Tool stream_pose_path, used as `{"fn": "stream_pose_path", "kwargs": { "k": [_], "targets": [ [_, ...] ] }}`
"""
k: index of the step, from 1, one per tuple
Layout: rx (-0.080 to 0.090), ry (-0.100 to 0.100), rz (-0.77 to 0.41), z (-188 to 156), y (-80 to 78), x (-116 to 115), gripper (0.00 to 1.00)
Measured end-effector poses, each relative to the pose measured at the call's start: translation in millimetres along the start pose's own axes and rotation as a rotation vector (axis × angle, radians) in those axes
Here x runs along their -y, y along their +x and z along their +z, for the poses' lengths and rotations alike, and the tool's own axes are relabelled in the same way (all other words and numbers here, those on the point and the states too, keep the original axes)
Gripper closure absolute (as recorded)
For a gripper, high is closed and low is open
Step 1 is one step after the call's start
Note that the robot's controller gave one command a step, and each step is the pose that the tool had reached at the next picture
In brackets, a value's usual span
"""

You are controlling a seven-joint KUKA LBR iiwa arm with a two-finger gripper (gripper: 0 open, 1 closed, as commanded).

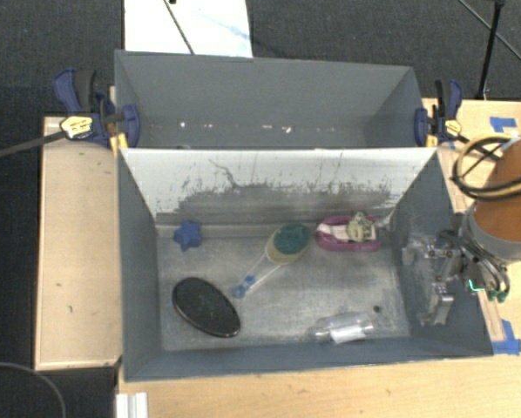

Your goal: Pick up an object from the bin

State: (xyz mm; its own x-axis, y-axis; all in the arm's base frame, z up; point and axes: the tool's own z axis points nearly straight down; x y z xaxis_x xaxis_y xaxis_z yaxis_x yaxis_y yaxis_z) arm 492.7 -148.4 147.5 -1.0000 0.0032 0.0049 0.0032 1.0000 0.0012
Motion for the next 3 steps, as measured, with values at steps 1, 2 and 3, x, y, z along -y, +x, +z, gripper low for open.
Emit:
{"fn": "stream_pose_path", "kwargs": {
  "k": [1,2,3],
  "targets": [
    [0.011,-0.003,0.113,8,-42.5,-98,0.0],
    [0.012,-0.002,-0.083,9,-94.5,-159,0.0],
    [0.008,0.0,0.056,75,-94.2,-175,0.0]
  ]
}}
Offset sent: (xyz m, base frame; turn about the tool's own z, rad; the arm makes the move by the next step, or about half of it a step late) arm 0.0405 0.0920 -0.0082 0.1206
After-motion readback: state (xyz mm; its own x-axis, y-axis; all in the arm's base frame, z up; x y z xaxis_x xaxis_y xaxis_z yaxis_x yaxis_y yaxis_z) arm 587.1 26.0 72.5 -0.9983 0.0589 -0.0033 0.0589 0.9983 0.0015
